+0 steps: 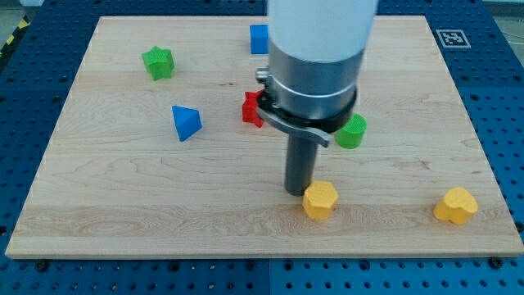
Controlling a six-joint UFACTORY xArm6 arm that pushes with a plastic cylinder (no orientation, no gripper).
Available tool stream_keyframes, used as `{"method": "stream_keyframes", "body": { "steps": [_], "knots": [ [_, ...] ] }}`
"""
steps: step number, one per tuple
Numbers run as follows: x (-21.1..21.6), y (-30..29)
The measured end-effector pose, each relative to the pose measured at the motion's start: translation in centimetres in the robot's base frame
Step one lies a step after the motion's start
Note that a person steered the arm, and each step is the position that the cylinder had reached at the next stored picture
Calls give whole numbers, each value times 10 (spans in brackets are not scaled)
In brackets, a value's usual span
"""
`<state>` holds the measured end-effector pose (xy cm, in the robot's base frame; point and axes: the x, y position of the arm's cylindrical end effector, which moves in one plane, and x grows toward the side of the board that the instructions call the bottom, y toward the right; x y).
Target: Push the yellow hexagon close to the yellow heart
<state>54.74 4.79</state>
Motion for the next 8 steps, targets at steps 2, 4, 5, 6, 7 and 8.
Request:
{"method": "stream_keyframes", "body": {
  "steps": [2, 4, 5, 6, 7, 8],
  "knots": [
    [21, -41],
    [26, 47],
    [10, 57],
    [-29, 57],
    [-34, 90],
    [-31, 121]
  ]
}}
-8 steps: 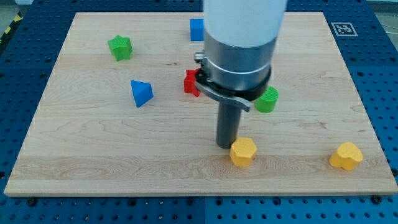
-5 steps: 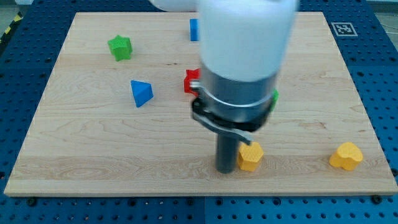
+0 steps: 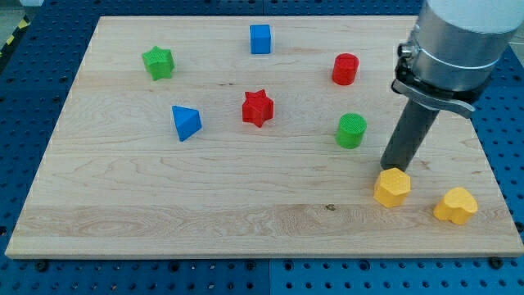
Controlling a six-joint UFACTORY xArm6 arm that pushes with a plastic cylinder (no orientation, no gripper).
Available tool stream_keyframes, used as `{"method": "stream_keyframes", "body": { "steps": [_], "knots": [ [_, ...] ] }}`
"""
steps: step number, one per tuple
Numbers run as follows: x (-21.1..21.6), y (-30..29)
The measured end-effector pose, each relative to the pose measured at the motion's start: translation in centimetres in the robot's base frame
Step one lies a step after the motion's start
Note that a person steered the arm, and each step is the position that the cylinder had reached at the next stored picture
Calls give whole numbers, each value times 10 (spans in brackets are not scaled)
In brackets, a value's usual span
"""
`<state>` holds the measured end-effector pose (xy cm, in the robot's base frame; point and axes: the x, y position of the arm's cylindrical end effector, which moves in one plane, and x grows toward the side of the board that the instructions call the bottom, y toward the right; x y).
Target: Push the yellow hexagon close to the yellow heart
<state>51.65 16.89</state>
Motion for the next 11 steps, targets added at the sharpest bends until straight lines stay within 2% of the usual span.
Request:
{"method": "stream_keyframes", "body": {
  "steps": [1, 3, 5, 7, 8, 11],
  "knots": [
    [17, -5],
    [15, -32],
    [49, -33],
    [61, -95],
    [91, -80],
    [86, -17]
  ]
}}
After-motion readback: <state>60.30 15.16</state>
